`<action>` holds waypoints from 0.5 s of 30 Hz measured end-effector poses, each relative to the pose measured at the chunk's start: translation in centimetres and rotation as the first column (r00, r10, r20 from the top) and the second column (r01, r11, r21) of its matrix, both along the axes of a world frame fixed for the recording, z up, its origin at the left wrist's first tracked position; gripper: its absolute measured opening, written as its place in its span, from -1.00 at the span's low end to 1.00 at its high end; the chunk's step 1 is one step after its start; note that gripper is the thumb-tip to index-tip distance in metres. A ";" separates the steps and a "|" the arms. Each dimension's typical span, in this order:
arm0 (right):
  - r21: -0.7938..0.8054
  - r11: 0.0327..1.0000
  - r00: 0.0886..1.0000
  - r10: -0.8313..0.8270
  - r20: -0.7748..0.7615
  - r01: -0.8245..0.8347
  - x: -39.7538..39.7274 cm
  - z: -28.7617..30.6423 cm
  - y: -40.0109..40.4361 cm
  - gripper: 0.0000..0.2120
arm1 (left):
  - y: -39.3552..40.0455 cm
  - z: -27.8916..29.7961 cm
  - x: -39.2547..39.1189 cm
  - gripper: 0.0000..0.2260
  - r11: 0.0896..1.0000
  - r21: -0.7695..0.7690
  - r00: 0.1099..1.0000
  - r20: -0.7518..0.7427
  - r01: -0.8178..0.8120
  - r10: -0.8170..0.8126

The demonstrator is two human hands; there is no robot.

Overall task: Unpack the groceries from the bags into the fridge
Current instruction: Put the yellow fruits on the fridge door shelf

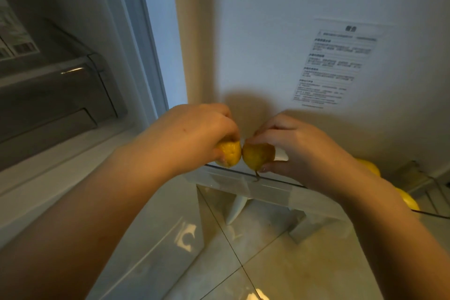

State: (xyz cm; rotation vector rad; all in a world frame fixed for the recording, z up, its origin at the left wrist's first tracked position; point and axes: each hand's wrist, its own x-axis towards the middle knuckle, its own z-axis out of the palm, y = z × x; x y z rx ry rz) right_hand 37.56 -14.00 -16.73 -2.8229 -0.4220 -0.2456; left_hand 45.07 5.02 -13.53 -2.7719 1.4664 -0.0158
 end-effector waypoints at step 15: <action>0.067 0.998 1.000 0.004 -0.021 -0.002 0.0 0.5 -0.4 -0.50 | -0.1 0.8 -1.7 -0.61 0.978 -0.158 0.990 -0.055 -0.137 0.130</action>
